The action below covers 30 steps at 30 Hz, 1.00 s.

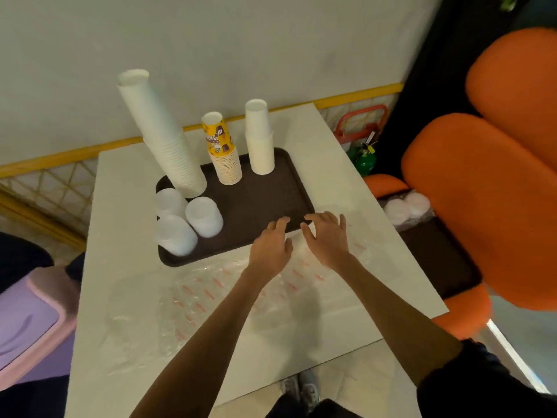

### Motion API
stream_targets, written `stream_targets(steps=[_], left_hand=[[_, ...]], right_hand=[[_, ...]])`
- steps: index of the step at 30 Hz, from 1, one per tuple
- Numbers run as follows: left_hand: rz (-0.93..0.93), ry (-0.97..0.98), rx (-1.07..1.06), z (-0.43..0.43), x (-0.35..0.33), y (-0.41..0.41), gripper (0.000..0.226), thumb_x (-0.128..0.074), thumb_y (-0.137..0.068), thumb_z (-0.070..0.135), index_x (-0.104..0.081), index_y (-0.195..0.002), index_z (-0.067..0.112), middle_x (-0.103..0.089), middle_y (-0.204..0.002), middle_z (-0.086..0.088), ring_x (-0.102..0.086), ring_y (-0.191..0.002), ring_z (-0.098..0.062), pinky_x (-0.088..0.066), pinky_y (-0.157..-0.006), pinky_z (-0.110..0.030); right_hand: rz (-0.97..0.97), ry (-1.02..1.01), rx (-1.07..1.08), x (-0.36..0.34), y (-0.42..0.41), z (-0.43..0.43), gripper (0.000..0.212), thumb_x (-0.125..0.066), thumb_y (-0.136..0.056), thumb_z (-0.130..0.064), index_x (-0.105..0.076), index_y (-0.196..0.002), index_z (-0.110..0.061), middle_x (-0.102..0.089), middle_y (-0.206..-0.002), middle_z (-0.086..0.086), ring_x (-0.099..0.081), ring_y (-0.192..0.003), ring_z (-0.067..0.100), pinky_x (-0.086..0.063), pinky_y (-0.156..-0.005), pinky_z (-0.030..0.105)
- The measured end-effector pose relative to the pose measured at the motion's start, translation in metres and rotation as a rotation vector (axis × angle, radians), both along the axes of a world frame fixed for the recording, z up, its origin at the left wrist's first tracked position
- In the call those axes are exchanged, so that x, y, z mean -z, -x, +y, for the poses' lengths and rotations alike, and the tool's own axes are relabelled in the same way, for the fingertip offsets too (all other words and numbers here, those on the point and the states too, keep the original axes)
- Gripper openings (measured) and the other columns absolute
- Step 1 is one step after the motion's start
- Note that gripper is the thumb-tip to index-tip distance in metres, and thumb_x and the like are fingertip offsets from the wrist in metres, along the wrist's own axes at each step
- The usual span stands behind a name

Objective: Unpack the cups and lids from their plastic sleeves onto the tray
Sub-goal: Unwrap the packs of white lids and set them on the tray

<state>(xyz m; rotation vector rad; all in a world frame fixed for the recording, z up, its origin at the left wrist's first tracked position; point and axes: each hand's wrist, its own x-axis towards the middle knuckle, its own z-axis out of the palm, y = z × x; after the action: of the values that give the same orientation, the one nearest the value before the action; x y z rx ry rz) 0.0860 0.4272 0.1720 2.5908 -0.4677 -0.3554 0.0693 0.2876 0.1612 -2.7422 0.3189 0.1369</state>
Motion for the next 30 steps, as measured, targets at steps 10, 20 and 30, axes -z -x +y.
stream_targets(steps=[10,20,30], left_hand=[[-0.017,0.016,0.275,-0.085,-0.006,-0.009,0.045,-0.046,-0.097,0.017,-0.036,-0.141,0.017,-0.051,-0.130,-0.009,-0.056,-0.112,-0.026,-0.046,-0.087,-0.037],[0.027,0.071,0.251,-0.222,0.003,-0.027,0.041,-0.051,-0.097,0.021,-0.043,-0.137,0.014,-0.055,-0.131,-0.009,-0.056,-0.115,-0.025,-0.048,-0.095,-0.035],[0.171,0.081,0.088,-0.381,0.041,-0.036,0.039,-0.046,-0.099,0.027,-0.047,-0.134,0.008,-0.056,-0.130,-0.011,-0.054,-0.118,-0.026,-0.043,-0.094,-0.029]], right_hand=[[-0.090,-0.042,0.252,0.005,0.019,-0.082,0.031,-0.039,-0.100,-0.033,-0.061,-0.117,-0.021,-0.066,-0.114,0.001,-0.056,-0.113,0.021,-0.008,-0.116,0.043],[-0.080,-0.130,0.315,0.024,0.016,-0.216,0.032,-0.037,-0.099,-0.029,-0.064,-0.109,-0.016,-0.068,-0.106,0.006,-0.061,-0.100,0.025,-0.023,-0.109,0.041],[0.138,-0.447,0.418,0.066,0.010,-0.398,0.028,-0.037,-0.101,-0.026,-0.057,-0.103,-0.006,-0.057,-0.086,0.006,-0.055,-0.075,0.020,-0.034,-0.063,0.027]])
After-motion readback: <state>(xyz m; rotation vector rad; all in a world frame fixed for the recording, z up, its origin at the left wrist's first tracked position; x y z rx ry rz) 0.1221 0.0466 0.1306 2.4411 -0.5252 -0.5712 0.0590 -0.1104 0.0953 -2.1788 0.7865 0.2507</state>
